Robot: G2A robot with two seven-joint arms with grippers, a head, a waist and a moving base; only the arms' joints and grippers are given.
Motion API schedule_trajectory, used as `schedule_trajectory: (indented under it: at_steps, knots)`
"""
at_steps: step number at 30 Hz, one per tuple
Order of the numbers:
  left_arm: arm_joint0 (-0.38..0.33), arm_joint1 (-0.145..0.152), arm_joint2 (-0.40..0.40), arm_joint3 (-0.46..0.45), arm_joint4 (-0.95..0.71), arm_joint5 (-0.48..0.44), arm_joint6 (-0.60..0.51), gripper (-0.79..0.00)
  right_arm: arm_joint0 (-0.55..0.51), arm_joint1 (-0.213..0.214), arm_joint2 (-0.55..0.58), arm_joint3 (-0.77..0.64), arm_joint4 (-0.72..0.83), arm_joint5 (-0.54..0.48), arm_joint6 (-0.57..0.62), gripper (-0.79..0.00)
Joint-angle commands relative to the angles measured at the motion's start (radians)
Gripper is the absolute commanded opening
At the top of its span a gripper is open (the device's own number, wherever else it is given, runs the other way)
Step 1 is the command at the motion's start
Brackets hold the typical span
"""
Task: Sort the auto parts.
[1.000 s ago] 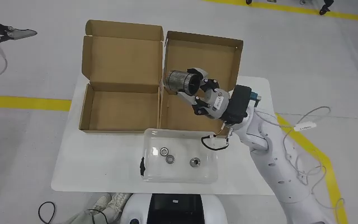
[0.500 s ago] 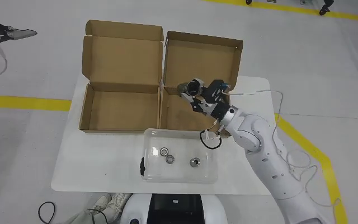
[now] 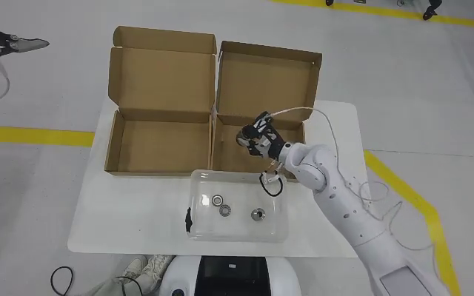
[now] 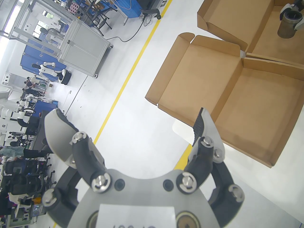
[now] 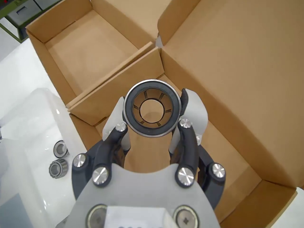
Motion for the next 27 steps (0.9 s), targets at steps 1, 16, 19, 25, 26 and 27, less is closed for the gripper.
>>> schedule_trajectory:
  at_steps: [1, 16, 19, 25, 26, 27]
  knots:
    - [0.0, 0.0, 0.0, 0.0, 0.0, 0.0, 0.0, 0.0, 0.019, -0.007, -0.012, 0.034, 0.01, 0.015, 0.026, -0.785]
    - [0.0, 0.0, 0.0, 0.0, 0.0, 0.0, 0.0, 0.0, 0.1, -0.05, -0.084, 0.179, 0.079, 0.0, 0.088, -0.779]
    - [0.0, 0.0, 0.0, 0.0, 0.0, 0.0, 0.0, 0.0, 0.112, -0.055, -0.09, 0.2, 0.092, -0.005, 0.111, -0.68]
    - [0.0, 0.0, 0.0, 0.0, 0.0, 0.0, 0.0, 0.0, 0.13, -0.064, -0.097, 0.225, 0.103, -0.006, 0.127, -0.453]
    - [0.0, 0.0, 0.0, 0.0, 0.0, 0.0, 0.0, 0.0, 0.132, -0.065, -0.097, 0.227, 0.103, -0.006, 0.127, -0.434]
    - [0.0, 0.0, 0.0, 0.0, 0.0, 0.0, 0.0, 0.0, 0.133, -0.066, -0.098, 0.229, 0.104, -0.006, 0.127, -0.419]
